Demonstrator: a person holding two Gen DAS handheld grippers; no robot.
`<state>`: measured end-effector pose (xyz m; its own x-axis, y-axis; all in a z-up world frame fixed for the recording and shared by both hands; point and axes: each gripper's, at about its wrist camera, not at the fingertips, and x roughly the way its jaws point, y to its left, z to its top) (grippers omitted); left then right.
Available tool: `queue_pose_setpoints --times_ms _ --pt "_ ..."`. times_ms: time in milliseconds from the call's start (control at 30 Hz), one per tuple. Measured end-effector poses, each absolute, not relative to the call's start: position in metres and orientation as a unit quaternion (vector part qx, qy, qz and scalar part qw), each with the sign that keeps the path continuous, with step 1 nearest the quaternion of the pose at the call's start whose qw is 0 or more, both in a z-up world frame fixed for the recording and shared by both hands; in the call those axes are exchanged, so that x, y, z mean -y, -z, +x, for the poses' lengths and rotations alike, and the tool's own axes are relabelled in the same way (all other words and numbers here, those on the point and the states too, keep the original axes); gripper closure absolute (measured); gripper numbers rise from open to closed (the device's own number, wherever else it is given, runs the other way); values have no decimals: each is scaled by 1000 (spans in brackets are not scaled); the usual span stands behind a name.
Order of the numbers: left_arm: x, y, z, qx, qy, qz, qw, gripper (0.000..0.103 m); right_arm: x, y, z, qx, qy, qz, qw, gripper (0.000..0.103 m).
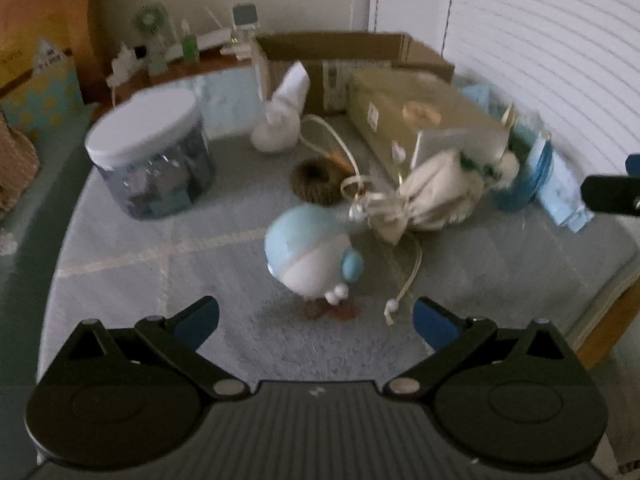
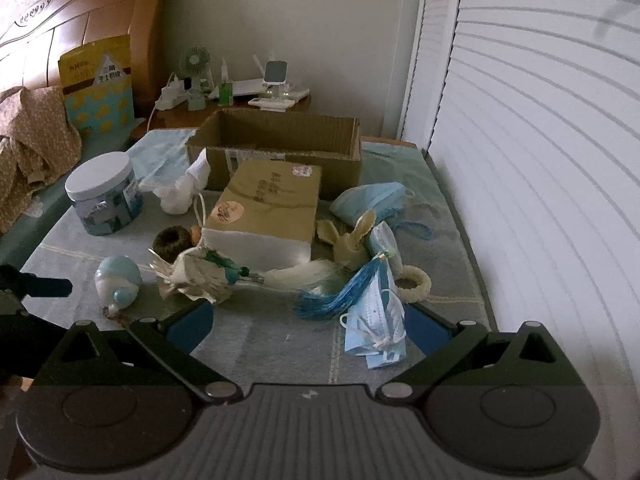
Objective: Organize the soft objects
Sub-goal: 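Reach the right tool to the light blue face mask and grasp it, then grasp the blue-and-white round plush toy with the left tool while the right tool holds the mask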
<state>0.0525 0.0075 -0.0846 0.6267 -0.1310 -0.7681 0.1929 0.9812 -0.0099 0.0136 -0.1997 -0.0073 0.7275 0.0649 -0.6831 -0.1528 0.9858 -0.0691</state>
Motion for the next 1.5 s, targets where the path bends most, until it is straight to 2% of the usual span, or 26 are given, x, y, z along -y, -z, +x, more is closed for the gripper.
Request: queue_pose_setpoints --times_ms 600,933,1100,1233,1300,1400,1500 --pt "-14 94 62 -397 127 47 908 0 240 46 44 -391 -25 -47 919 0" --pt "-10 88 70 -390 146 84 905 1 241 55 53 -376 -23 -64 924 2" --pt "-10 89 72 -389 150 73 906 1 242 60 59 -380 -27 -72 922 25" --pt "-8 88 72 -382 160 79 907 1 241 63 61 -384 -33 -77 920 39" --pt "-8 88 74 -379 161 82 907 1 241 66 63 -390 -34 -79 917 58" --pt "-8 86 75 -376 160 89 908 3 240 66 61 -392 -37 -76 916 69" --pt "-8 84 74 -370 167 96 909 5 242 63 55 -392 -39 -71 916 70"
